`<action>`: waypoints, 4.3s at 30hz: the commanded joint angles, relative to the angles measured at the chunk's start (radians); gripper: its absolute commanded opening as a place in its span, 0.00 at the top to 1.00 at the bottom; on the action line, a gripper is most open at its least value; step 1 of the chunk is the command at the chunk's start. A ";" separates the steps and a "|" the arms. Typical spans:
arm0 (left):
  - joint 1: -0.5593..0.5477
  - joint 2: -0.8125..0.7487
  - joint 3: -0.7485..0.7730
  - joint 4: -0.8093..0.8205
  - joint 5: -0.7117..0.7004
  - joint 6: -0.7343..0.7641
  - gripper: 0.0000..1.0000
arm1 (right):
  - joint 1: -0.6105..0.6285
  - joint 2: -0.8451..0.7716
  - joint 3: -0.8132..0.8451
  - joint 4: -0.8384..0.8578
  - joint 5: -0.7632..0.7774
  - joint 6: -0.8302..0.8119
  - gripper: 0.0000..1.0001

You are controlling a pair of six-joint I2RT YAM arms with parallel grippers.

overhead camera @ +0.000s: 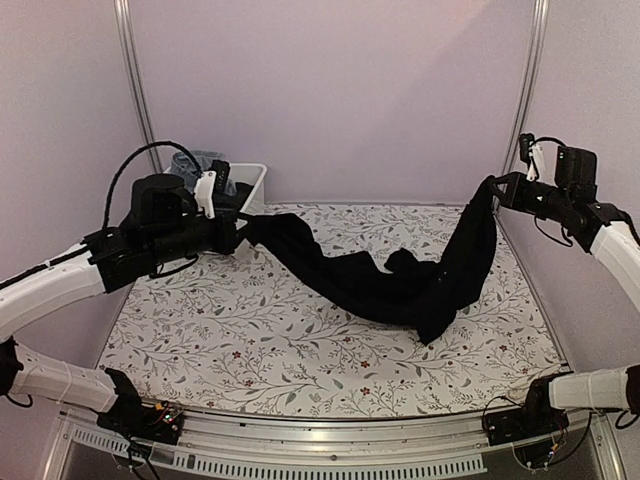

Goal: Fold and stack the mixed laundry pile
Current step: Adjust the crumpled T-shirt at the center of the board, then pick up the crumpled T-shirt from the center of the board, then flatten out the crumpled T-shirt at the center of the board.

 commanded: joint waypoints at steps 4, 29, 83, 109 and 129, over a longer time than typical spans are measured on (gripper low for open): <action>0.072 0.046 -0.135 -0.079 -0.010 -0.167 1.00 | -0.003 0.201 -0.077 0.054 0.004 -0.012 1.00; 0.223 0.134 -0.137 -0.070 0.022 -0.274 1.00 | 0.067 0.217 -0.235 0.079 -0.101 0.037 0.01; 0.171 -0.052 0.233 -0.088 0.149 0.024 1.00 | 0.407 -0.216 0.154 -0.136 0.265 0.020 1.00; -0.134 -0.020 0.504 -0.014 -0.086 0.205 1.00 | 0.407 -0.072 0.791 -0.227 0.217 -0.096 1.00; -0.184 -0.017 0.645 -0.111 0.042 0.154 1.00 | 0.408 -0.028 1.012 -0.408 0.145 -0.185 1.00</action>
